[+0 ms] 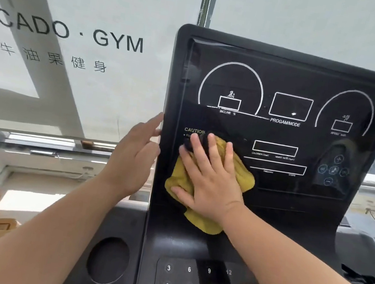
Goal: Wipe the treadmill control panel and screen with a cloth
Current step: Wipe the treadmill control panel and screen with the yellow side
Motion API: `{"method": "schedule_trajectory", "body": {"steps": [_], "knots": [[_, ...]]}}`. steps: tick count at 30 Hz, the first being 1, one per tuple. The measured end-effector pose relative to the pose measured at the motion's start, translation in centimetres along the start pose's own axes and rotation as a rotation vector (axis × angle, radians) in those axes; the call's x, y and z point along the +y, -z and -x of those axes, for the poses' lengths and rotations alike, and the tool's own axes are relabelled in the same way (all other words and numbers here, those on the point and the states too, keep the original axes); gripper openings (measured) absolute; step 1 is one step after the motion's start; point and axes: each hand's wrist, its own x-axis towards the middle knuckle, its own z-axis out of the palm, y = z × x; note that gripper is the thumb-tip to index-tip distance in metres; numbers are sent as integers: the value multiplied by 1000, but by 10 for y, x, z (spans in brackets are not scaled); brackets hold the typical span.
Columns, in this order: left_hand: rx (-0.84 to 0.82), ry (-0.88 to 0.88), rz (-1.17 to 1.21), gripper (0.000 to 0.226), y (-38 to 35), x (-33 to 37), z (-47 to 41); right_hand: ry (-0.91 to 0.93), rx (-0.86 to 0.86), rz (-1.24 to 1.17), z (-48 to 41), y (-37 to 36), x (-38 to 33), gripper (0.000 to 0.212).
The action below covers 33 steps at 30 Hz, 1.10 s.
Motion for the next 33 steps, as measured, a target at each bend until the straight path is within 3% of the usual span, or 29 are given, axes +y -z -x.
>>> {"method": "schedule_trajectory", "body": {"steps": [3, 6, 15, 19, 27, 31, 33], "knots": [[-37, -16, 37, 73, 0, -10, 1, 224, 14, 48, -6, -1, 16, 91], [-41, 4, 147, 75, -2, -15, 2, 327, 35, 85, -36, 14, 42, 93], [-80, -47, 213, 72, 6, -20, 1, 253, 68, 224, -153, 90, 120, 103], [-71, -46, 266, 75, 2, -27, 1, 163, 79, 197, -131, 74, 91, 106], [-26, -9, 389, 72, -7, -36, 1, 255, 28, 102, -33, 7, 16, 95], [-39, -7, 360, 68, -7, -35, 2, 377, 44, 95, -39, 13, 34, 94], [-53, 1, 348, 66, -4, -34, 1, 352, 78, 97, -63, 29, 58, 96]]}}
